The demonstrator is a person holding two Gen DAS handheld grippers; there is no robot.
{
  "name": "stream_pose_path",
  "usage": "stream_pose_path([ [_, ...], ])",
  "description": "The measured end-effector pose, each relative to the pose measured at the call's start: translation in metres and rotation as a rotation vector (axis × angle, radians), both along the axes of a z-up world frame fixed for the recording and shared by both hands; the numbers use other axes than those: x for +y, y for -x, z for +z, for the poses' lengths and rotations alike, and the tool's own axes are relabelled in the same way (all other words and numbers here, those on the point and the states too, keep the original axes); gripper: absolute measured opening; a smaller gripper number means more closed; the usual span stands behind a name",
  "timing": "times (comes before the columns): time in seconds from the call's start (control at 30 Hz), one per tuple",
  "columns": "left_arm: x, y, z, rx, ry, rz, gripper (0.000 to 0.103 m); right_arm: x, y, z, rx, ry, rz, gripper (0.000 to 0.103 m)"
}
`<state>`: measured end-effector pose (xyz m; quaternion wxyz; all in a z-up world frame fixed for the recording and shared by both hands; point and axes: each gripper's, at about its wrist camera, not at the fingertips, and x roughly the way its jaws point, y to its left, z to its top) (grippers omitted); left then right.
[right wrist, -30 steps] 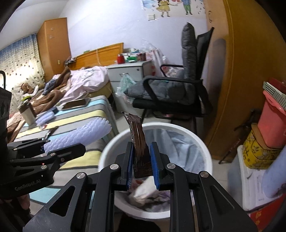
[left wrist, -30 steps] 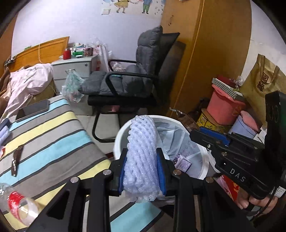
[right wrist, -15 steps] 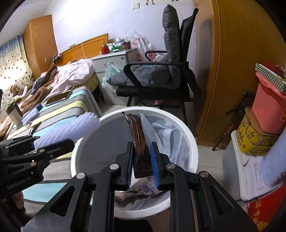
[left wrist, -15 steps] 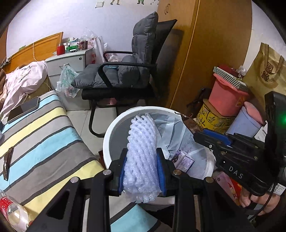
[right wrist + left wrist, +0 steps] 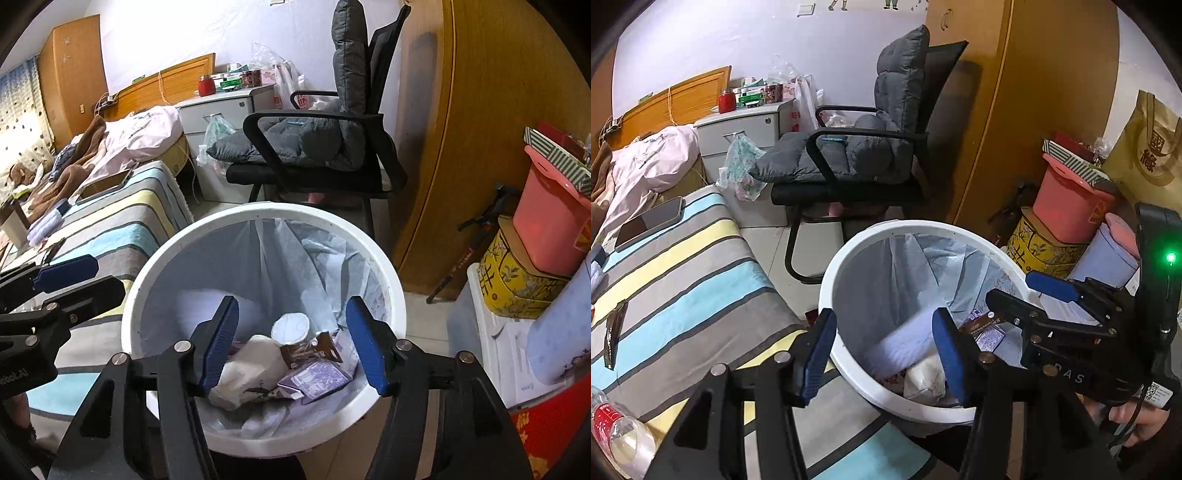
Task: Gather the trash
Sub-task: 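Carry the foam net and brown wrapper over the white bin and open both grippers, then move both empty grippers back to the table, left gripper toward the clear red-capped bottle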
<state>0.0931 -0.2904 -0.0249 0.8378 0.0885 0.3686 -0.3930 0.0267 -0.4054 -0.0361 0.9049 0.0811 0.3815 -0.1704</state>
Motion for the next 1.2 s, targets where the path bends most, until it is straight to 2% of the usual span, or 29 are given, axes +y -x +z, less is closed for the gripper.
stream_pose_path([
  [0.37,0.019,-0.002,0.005,-0.011,0.01,0.05,0.065,0.008,-0.002,0.004,-0.015,0.021,-0.01,0.062],
  [0.57,0.032,-0.003,0.006,-0.014,0.013,0.083,0.067,0.015,-0.002,0.006,-0.025,0.03,0.002,0.062],
  [0.8,0.051,-0.004,0.007,-0.022,0.01,0.135,0.068,0.021,0.001,0.013,-0.1,0.031,0.006,0.062],
  [1.0,0.078,-0.007,0.007,-0.048,-0.02,0.226,0.07,0.034,-0.002,0.018,-0.128,0.029,0.048,0.062],
  [1.1,0.094,-0.003,0.01,-0.088,-0.029,0.259,0.07,0.043,-0.006,0.019,-0.136,0.019,0.077,0.062],
  [1.2,0.108,-0.002,0.003,-0.074,-0.053,0.28,0.07,0.053,-0.01,0.018,-0.137,0.012,0.112,0.062],
])
